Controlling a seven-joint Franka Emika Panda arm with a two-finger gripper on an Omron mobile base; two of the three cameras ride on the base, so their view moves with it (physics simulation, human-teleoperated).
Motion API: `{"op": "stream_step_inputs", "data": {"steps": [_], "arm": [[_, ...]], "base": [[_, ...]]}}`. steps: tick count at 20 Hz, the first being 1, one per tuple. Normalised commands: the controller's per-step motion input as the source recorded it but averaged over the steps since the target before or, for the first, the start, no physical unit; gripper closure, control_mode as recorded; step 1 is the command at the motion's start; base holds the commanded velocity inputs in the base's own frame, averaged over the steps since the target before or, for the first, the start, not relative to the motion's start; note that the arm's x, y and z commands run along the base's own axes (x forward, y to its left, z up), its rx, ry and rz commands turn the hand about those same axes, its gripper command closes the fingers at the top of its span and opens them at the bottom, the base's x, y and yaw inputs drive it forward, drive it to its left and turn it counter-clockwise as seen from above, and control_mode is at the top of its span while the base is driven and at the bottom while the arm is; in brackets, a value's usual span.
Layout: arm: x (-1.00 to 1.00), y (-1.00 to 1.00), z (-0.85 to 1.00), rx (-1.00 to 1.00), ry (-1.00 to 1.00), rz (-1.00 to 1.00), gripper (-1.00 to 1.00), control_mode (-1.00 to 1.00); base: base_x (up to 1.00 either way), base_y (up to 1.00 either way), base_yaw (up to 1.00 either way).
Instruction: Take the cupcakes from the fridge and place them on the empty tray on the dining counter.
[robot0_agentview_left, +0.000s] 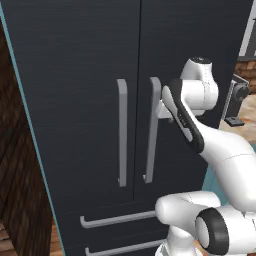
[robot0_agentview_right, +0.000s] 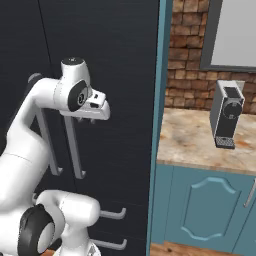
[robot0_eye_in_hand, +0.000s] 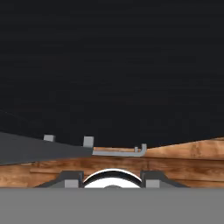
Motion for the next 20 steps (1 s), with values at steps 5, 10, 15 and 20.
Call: {"op": "stream_step_inputs", "data": {"steps": [5, 10, 15, 20], "arm": [[-0.72, 0.00, 0.03, 0.00, -0.27, 0.00, -1.00, -1.00], [-0.80, 0.00, 0.02, -0.03, -0.65, 0.00, -1.00, -1.00], [-0.16, 0.00, 0.19, 0.00, -0.14, -0.06, -1.00, -1.00], [-0.15, 0.00, 0.10, 0.00, -0.01, -0.01, -1.00, 1.00]], "base": [[0.00, 0.00, 0.00], [0.00, 0.00, 0.00], [0.00, 0.00, 0.00], [-0.79, 0.01, -0.07]]}}
